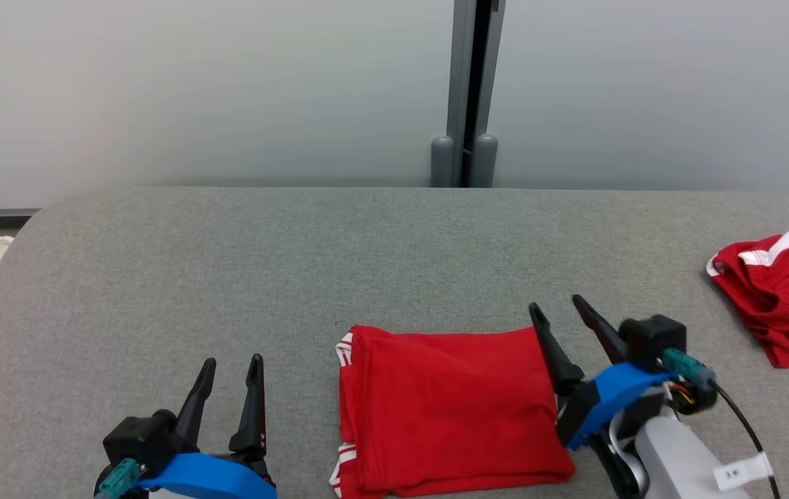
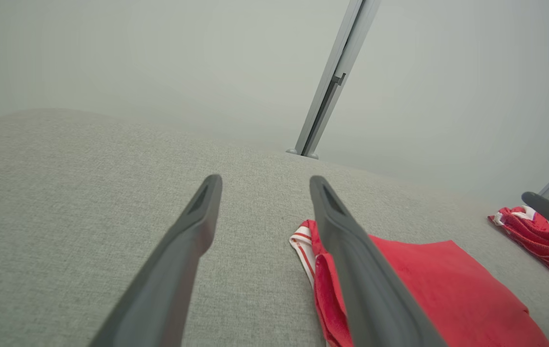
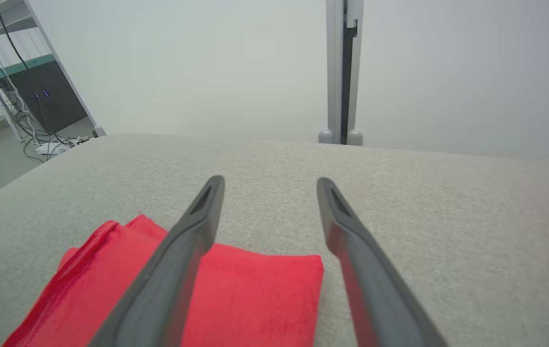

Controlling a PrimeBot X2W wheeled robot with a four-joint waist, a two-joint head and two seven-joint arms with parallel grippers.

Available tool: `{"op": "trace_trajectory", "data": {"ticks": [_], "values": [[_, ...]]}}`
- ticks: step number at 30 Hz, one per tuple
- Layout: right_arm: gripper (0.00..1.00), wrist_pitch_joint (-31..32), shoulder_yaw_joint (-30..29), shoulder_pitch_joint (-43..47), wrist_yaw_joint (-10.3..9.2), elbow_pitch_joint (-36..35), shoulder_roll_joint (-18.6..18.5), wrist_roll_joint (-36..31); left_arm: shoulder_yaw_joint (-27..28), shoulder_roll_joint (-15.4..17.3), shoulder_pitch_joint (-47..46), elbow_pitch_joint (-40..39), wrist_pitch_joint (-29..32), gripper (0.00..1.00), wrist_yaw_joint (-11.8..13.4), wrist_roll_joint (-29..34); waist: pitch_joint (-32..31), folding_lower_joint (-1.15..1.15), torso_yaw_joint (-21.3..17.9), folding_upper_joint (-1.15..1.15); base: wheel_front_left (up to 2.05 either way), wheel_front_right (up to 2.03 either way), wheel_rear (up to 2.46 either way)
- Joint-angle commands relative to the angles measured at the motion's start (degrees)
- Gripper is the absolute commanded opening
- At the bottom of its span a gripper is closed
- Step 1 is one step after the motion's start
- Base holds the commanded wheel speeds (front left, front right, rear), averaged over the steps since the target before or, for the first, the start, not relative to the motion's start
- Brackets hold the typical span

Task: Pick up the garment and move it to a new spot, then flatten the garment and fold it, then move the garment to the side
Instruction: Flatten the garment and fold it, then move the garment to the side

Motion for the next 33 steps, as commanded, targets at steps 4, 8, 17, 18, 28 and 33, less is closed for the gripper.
{"op": "trace_trajectory", "data": {"ticks": [4, 8, 17, 18, 28, 33], "values": [[1.0, -0.3, -9.2, 8.4, 0.0, -7.8, 0.2, -7.5, 1.7, 0.3, 0.9, 0.8, -0.2, 1.0, 0.3, 0.4, -0.7, 0.0, -1.1, 0.0, 0.0, 0.0, 0.0], [1.0, -0.3, -15.9, 14.9, 0.0, -14.1, 1.3, -11.5, 3.3, -0.3, 2.5, 1.0, -0.2, 1.0, 0.4, 1.3, -1.0, 0.0, -1.8, 0.0, 0.0, 0.0, 0.0], [1.0, -0.3, -16.8, 22.5, 0.0, -21.0, 1.6, -11.8, 6.9, -1.2, 5.9, 1.3, -0.3, 1.0, -0.8, 3.5, -1.3, 0.0, -2.2, 0.0, 0.0, 0.0, 0.0], [1.0, -0.3, -16.7, 22.8, 0.0, -21.2, 1.6, -11.7, 7.2, -1.3, 6.1, 1.3, -0.3, 1.0, -0.8, 3.8, -1.3, 0.0, -2.2, 0.0, 0.0, 0.0, 0.0], [1.0, -0.3, -16.2, 22.9, 0.0, -21.4, 1.6, -10.5, 8.5, -2.7, 6.3, 1.7, -0.3, 1.0, -2.1, 6.0, -1.4, 0.0, -1.4, 0.0, 0.0, 0.0, 0.0], [1.0, -0.3, -15.9, 22.6, 0.0, -21.3, 1.6, -10.6, 8.9, -2.9, 6.0, 2.1, -0.3, 1.0, -2.5, 6.5, -1.3, 0.0, -1.2, 0.0, 0.0, 0.0, 0.0]]}}
